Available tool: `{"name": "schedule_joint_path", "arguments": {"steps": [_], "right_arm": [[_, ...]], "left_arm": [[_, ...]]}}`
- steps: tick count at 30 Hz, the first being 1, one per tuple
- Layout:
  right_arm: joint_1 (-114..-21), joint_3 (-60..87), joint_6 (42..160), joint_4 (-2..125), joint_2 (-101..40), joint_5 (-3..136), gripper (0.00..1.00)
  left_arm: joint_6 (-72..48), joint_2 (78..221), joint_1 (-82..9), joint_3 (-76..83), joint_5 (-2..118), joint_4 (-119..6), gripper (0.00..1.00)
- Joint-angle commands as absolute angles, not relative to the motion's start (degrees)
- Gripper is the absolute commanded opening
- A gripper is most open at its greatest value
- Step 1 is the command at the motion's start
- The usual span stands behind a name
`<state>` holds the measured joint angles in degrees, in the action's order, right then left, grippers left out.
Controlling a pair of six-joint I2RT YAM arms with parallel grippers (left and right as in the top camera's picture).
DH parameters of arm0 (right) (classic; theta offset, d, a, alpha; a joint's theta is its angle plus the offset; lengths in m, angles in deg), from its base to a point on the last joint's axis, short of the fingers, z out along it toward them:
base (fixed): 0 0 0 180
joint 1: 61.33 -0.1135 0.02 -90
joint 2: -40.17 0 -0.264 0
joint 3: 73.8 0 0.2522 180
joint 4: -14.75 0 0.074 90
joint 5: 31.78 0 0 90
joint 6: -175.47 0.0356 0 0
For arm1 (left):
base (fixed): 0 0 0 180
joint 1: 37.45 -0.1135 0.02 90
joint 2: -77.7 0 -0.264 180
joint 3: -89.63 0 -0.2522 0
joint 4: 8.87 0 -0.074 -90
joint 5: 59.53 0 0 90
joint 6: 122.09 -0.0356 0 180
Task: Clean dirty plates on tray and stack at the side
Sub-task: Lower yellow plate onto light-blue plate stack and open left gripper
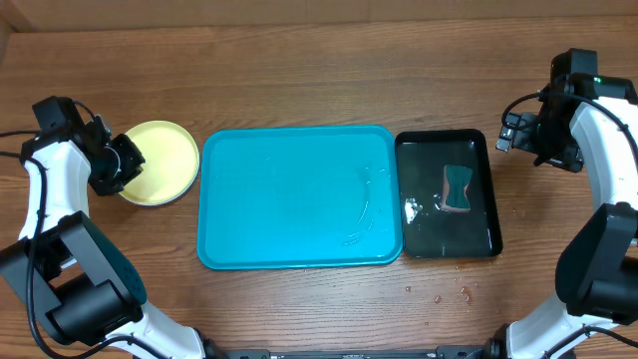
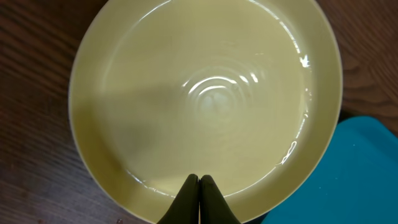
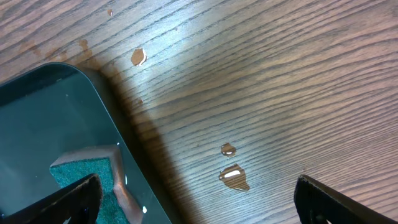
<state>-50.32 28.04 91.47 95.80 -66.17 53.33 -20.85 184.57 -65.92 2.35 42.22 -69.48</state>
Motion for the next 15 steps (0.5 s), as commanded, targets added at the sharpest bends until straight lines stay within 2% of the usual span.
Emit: {"name": "schedule_joint_path", "arguments": {"steps": [1,6,15], "right_arm": [[-50.0,28.7,91.6,95.7,-65.3,53.2,1.00],[-50.0,28.7,91.6,95.7,-65.3,53.2,1.00],[-50.0,28.7,91.6,95.7,-65.3,53.2,1.00]], "left_arm": [[-16.1,183.3,-65.7,-0.5,38.4,-68.1,0.04],[-14.9,183.3,-65.7,-6.3,37.9,-62.8,0.04],[-13.1,183.3,-65.7,-7.2,34.9,-62.6,0.04]]}}
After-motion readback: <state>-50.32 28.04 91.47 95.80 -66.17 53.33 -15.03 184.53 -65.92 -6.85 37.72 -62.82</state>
